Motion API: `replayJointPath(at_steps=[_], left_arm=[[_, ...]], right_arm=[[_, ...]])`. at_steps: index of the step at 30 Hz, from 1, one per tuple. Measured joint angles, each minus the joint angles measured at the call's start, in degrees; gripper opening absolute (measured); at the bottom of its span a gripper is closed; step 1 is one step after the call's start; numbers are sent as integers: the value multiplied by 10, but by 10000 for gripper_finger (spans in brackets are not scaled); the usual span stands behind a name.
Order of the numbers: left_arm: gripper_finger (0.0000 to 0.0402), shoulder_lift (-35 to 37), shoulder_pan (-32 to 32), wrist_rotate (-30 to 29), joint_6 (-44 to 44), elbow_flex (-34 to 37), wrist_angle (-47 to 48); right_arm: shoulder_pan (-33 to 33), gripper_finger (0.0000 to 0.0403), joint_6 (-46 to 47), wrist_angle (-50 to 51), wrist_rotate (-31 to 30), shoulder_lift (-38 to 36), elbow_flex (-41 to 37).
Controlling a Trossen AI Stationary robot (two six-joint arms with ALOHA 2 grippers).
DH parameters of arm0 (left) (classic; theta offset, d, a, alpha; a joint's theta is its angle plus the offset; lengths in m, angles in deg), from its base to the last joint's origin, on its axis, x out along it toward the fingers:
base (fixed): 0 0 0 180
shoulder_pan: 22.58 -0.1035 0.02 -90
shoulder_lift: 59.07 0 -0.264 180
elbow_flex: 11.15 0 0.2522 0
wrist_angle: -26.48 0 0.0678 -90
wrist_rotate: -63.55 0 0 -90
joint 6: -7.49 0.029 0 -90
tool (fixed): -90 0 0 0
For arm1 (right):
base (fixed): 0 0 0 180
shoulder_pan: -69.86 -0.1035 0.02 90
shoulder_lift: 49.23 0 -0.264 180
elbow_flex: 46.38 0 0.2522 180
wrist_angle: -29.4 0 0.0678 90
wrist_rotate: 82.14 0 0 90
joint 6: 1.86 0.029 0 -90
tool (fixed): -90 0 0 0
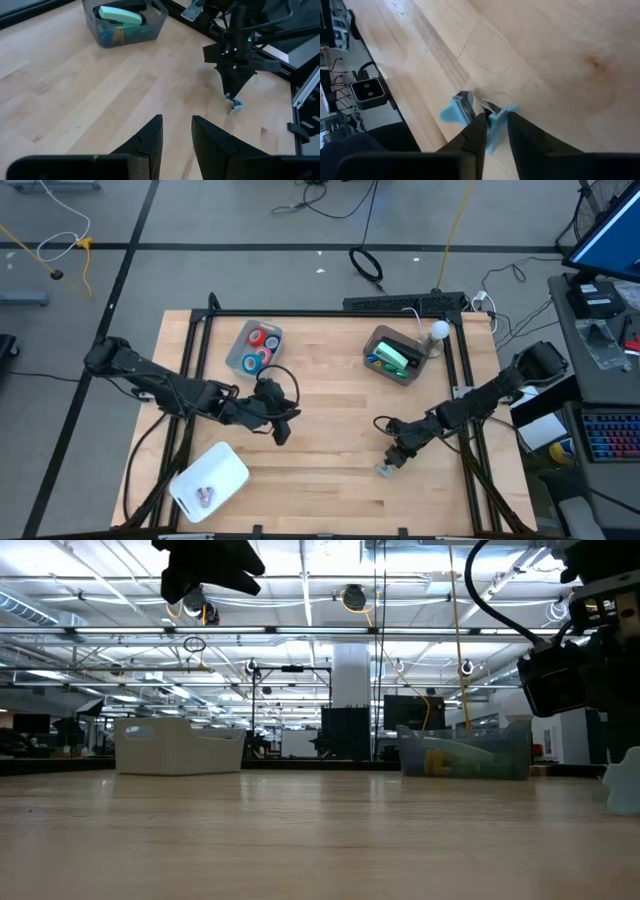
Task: Pick and place Stapler, Stapler remover, tape
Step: Put the gray staple remover into the white bin
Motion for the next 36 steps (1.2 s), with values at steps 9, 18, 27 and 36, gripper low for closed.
replayJointPath(at_steps=[9, 18, 27, 36], left_arm=[[104, 0, 0, 0, 3, 0, 0], [104, 0, 0, -5, -4, 0, -28], [104, -16, 0, 58, 59, -1, -144], [104, -86, -14, 116, 158, -1, -298]], right_arm=[[0, 8, -14, -6, 2, -1, 0], [12, 1, -30, -152, 4, -3, -1], [90, 1, -83, -400, 0, -3, 0], [151, 0, -205, -404, 17, -3, 80]])
